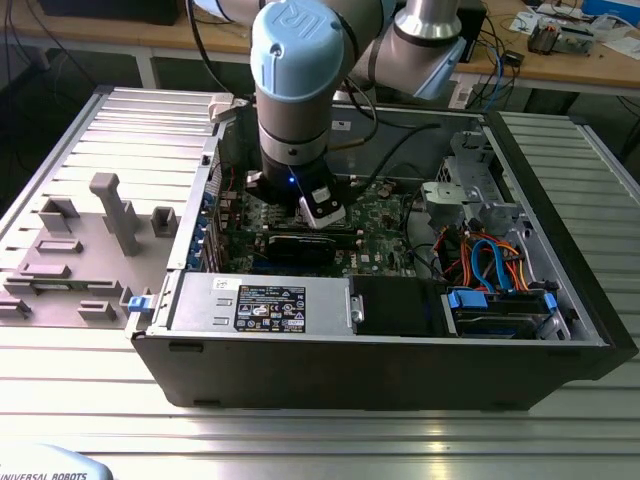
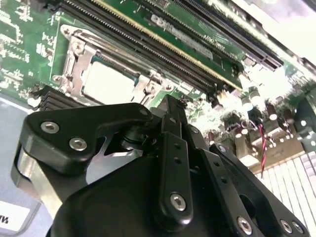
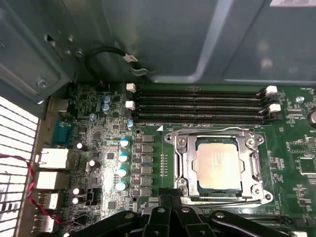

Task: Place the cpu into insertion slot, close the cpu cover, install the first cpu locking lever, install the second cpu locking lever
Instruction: 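Install the second cpu locking lever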

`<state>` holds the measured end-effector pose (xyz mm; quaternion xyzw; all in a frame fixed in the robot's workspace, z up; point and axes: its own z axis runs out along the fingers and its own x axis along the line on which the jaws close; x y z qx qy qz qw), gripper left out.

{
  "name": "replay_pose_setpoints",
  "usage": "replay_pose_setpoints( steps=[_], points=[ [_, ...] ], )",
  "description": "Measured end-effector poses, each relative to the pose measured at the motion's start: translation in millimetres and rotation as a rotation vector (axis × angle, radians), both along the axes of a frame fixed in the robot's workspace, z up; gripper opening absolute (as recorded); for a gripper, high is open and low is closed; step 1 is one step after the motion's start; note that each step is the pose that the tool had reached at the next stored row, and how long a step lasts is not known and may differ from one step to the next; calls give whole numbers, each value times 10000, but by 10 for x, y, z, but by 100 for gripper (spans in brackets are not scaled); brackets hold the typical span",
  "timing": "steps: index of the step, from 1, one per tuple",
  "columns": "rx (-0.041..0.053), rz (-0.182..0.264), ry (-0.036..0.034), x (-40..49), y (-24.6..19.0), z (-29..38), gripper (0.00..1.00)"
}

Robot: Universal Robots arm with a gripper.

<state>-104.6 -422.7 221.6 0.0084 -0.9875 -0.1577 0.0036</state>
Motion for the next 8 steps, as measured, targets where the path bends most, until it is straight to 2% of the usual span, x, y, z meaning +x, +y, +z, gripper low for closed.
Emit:
replay_pose_setpoints(
  steps=[2, 8],
  points=[
    [1, 0, 0, 0, 0, 24, 11],
    [1, 0, 0, 0, 0, 39, 11]
  ],
)
